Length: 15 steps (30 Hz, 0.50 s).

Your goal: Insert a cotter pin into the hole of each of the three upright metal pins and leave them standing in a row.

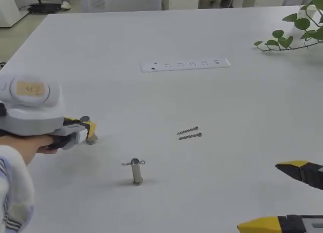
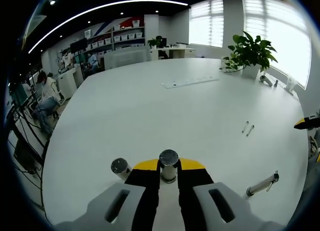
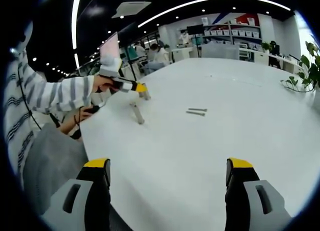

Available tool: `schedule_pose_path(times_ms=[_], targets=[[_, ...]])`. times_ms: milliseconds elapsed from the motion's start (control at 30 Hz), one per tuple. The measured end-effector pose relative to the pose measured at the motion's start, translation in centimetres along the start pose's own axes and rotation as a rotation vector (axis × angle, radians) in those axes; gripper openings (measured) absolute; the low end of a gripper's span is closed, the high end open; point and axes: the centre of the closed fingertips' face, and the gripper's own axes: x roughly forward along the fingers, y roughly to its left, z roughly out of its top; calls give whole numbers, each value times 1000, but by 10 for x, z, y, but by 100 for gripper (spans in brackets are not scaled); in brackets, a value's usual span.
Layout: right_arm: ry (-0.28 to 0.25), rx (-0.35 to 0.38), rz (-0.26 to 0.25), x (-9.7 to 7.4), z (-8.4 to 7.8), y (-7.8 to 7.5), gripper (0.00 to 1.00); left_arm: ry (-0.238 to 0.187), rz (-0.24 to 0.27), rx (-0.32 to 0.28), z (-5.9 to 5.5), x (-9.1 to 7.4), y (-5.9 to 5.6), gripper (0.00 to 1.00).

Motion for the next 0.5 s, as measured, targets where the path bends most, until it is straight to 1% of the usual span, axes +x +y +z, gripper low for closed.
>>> schedule_pose_path(times_ms=[67,133,233,300,367,433,500], targets=[[-2,1,0,0,0,0,97,-1,3,14,0,0,0,11],[-5,1,0,0,1,0,97,-1,1,11,0,0,0,11],[-8,2,3,0,1,0,97,2,-20,12,0,-2,-4,11],[-7,0,2,0,1,0,97,-9,-29,20,2,-6,-6,11],[-8,0,2,0,1,0,97,-15,-33,9,5,-8,-6,11],[-7,0,4,0,1,0,97,-21,-35,14,8,-12,-6,11],[-9,-3,4,0,1,0,97,-26,-48,23,11,-19,-8,11]])
